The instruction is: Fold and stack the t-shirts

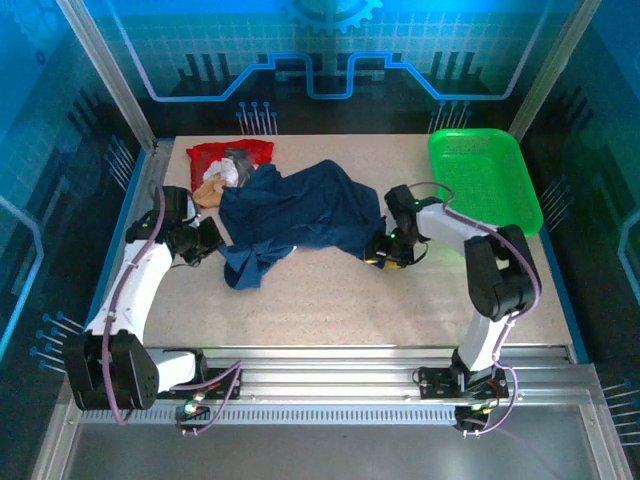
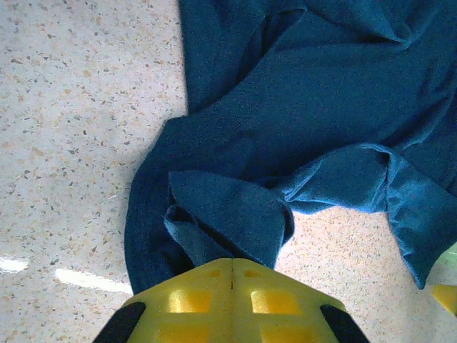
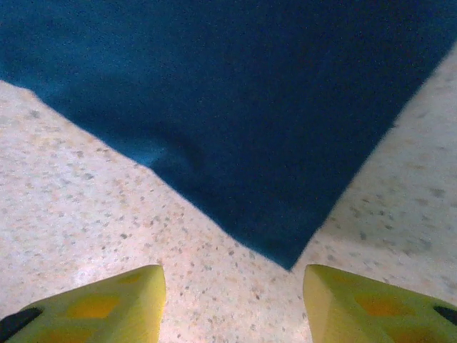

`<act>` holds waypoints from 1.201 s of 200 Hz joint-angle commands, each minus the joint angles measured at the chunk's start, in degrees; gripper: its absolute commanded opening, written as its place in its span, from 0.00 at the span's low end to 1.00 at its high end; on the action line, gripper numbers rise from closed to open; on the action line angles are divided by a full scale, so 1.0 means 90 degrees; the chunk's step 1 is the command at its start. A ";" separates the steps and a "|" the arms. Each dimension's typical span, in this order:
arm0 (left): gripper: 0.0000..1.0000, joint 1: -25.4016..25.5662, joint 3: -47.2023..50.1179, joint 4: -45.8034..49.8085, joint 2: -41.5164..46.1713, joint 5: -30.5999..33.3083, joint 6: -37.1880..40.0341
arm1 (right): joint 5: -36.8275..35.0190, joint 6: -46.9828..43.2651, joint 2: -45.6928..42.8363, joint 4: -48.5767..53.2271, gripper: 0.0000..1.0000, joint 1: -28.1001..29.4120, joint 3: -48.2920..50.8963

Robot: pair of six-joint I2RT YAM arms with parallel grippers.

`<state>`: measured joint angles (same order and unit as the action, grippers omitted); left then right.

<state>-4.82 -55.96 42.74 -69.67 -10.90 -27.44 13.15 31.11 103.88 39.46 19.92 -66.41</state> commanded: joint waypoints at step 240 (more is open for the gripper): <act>0.00 -0.0021 -0.4808 -0.2101 0.0182 -0.0376 0.0871 | 0.0366 0.0020 -0.4285 -0.0208 0.00 -0.1477 -0.2876</act>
<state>-4.82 -94.70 29.71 -70.76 -11.35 -23.00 12.38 31.86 70.15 37.12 7.79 -89.80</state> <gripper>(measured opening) 0.051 0.048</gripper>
